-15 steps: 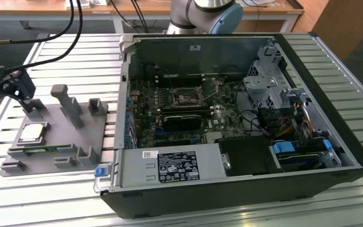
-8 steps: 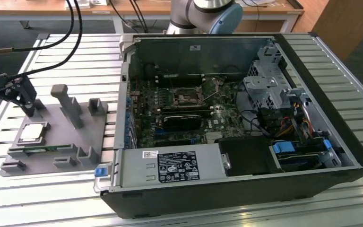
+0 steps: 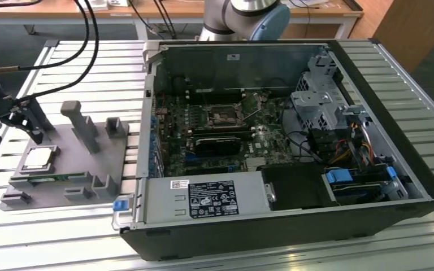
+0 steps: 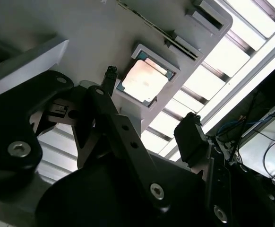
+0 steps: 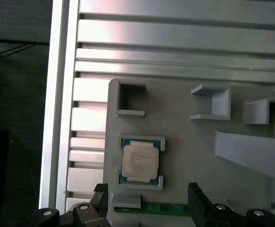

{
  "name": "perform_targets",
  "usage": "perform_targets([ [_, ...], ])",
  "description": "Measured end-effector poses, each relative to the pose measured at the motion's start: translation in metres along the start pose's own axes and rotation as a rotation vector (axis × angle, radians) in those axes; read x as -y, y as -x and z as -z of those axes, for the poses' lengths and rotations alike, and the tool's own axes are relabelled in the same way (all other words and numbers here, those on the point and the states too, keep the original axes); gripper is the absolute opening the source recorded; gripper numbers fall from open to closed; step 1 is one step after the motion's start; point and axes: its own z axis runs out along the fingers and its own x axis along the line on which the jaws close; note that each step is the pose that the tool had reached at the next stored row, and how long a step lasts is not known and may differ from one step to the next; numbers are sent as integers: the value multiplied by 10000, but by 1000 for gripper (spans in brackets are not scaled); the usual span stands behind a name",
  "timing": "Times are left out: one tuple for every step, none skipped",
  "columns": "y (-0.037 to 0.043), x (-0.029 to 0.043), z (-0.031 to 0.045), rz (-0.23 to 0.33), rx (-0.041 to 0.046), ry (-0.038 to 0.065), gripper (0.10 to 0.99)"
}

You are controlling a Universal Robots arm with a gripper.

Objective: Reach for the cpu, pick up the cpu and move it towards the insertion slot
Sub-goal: 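Pick up the cpu and move it towards the insertion slot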

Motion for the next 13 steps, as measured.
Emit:
perform_targets([
  [-1,1,-18,0,-1,0,765],
  [-2,1,-36,0,0,0,765],
  [-3,2,-54,-1,1,0,765],
  [-3,3,-73,-1,0,0,765],
  [-4,3,-91,-1,-1,0,765],
  [-4,4,-109,-1,0,0,765],
  [-5,5,-127,-1,0,0,765],
  [-6,5,-145,-1,-1,0,765],
  [-6,6,-164,0,0,0,765],
  [-6,6,-181,-1,0,0,765],
  [-6,5,-200,0,0,0,765],
  [-7,1,-218,-2,1,0,765],
  [-7,-4,-238,-2,0,0,765],
])
